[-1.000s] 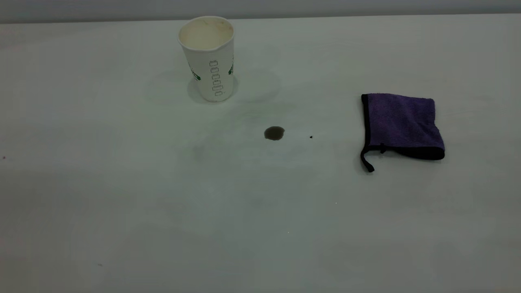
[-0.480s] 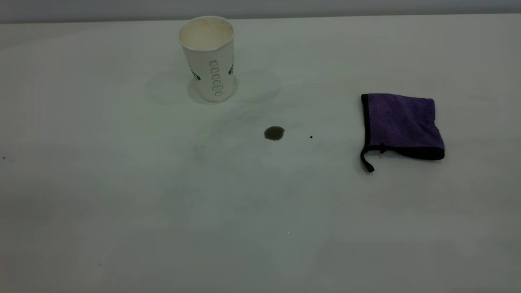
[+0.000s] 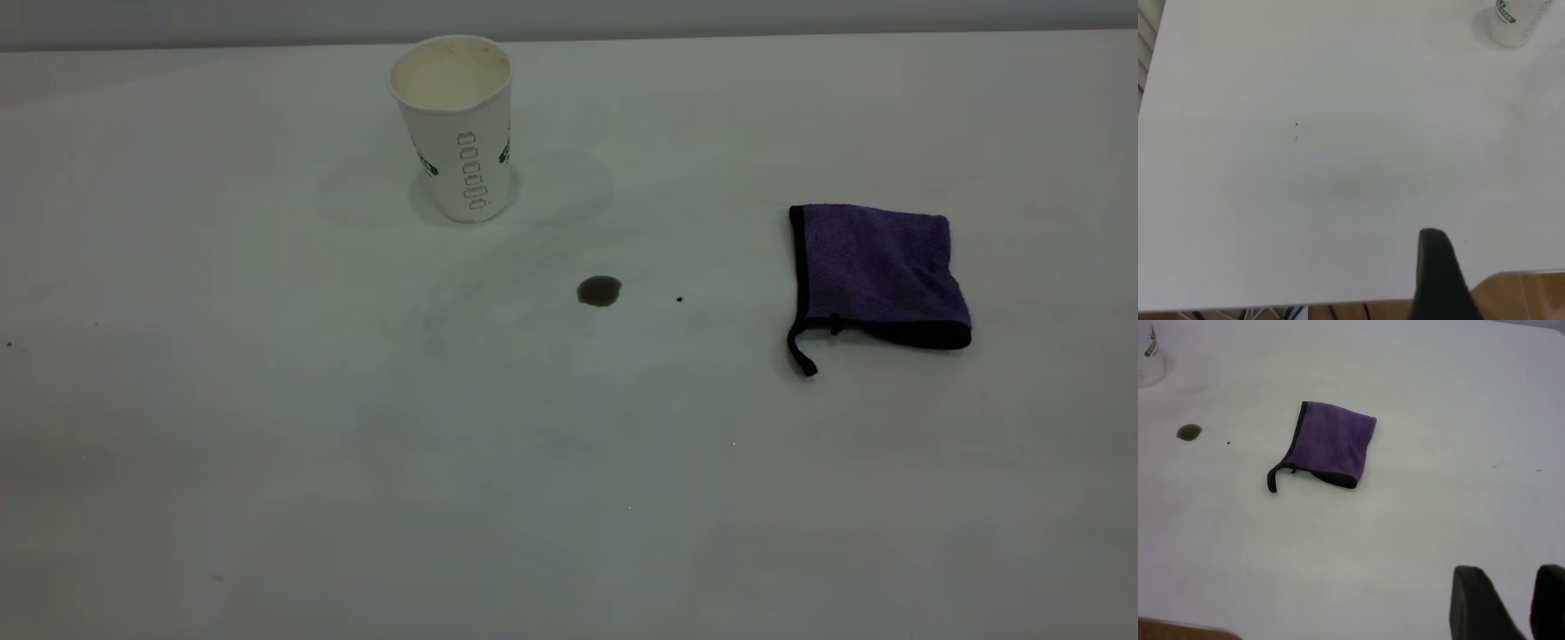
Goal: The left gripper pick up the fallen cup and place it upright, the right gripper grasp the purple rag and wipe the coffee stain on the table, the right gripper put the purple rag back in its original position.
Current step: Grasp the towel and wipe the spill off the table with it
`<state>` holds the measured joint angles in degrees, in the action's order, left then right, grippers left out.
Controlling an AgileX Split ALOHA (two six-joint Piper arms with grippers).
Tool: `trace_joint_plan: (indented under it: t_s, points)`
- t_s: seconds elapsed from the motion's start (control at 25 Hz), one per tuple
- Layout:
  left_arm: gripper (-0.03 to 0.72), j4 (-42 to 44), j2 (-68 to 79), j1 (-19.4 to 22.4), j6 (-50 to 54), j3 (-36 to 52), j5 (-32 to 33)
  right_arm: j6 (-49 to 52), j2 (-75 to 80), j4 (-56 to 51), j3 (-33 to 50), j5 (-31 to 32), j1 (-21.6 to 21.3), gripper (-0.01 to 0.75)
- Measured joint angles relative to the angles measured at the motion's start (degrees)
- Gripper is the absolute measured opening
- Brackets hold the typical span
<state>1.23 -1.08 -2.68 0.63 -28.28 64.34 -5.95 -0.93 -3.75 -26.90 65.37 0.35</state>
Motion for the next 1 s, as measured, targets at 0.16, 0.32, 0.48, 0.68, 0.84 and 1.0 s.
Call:
trace_joint_plan:
  t_s: [0.16,0.32,0.48,0.68,0.84,1.0]
  points:
    - [0.513,0.0,0.0,0.0,0.0,0.0,0.0,0.0,0.0,0.0,0.0,0.0,0.0,0.238]
    - [0.513,0.0,0.0,0.0,-0.01,0.0,0.0,0.0,0.0,0.0,0.0,0.0,0.0,0.238]
    - [0.513,0.0,0.0,0.0,-0.01,0.0,0.0,0.0,0.0,0.0,0.0,0.0,0.0,0.238]
    - [0.513,0.06,0.0,0.0,-0.06,0.0,0.0,0.0,0.0,0.0,0.0,0.0,0.0,0.238]
    - [0.513,0.06,0.0,0.0,-0.06,0.0,0.04,1.61,0.0,0.0,0.0,-0.04,0.0,0.239]
    - [0.513,0.06,0.0,0.0,-0.06,0.0,0.04,5.95,2.89,-0.26,-1.18,-1.18,0.0,0.305]
